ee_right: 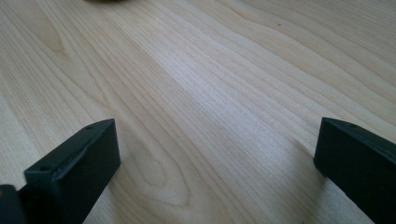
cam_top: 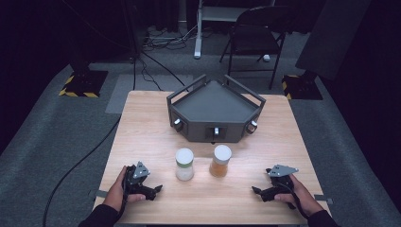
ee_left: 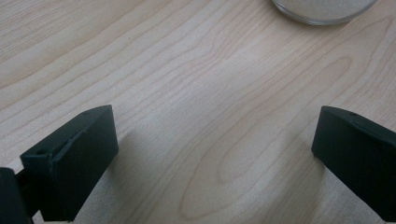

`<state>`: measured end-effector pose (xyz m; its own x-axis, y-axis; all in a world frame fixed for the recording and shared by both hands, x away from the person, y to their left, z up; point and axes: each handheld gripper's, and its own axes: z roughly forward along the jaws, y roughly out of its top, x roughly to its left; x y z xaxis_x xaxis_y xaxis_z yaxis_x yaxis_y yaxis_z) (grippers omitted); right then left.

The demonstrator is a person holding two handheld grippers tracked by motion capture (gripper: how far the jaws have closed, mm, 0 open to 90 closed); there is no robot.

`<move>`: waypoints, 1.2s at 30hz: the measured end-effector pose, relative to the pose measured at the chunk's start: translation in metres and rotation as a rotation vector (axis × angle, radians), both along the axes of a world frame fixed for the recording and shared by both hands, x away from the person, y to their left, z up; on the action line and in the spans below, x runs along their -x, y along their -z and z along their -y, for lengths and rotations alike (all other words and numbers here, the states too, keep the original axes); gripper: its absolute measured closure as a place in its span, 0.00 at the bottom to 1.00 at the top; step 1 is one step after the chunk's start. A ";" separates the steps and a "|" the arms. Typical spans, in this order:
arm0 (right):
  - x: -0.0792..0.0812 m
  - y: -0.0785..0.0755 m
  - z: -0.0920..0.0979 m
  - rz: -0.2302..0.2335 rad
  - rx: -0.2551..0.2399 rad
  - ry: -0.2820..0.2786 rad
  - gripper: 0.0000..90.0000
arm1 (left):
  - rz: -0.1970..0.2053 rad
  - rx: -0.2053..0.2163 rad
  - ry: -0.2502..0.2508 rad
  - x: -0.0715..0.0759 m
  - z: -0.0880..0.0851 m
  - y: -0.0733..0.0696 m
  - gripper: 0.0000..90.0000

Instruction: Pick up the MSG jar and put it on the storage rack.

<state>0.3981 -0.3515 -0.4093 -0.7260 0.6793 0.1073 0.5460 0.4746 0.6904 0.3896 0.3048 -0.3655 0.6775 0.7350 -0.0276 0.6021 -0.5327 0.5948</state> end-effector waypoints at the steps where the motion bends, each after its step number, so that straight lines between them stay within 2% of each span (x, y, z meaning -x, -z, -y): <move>1: 0.000 0.000 0.000 0.000 0.000 0.000 0.00 | 0.000 0.000 0.000 0.000 0.000 0.000 0.00; 20: -0.002 0.000 0.003 0.001 -0.002 -0.015 0.00 | 0.006 0.008 -0.006 0.000 0.001 0.000 0.02; 29: -0.002 0.000 0.003 0.001 -0.002 -0.015 0.00 | 0.069 0.060 -0.001 0.007 -0.002 -0.007 0.02; 36: -0.002 0.000 0.003 0.001 -0.002 -0.015 0.00 | 0.104 0.065 0.008 0.010 0.004 -0.016 0.02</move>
<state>0.4004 -0.3542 -0.4098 -0.7366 0.6677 0.1075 0.5377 0.4817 0.6920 0.3801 0.3008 -0.3492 0.6848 0.7288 -0.0042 0.5312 -0.4952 0.6874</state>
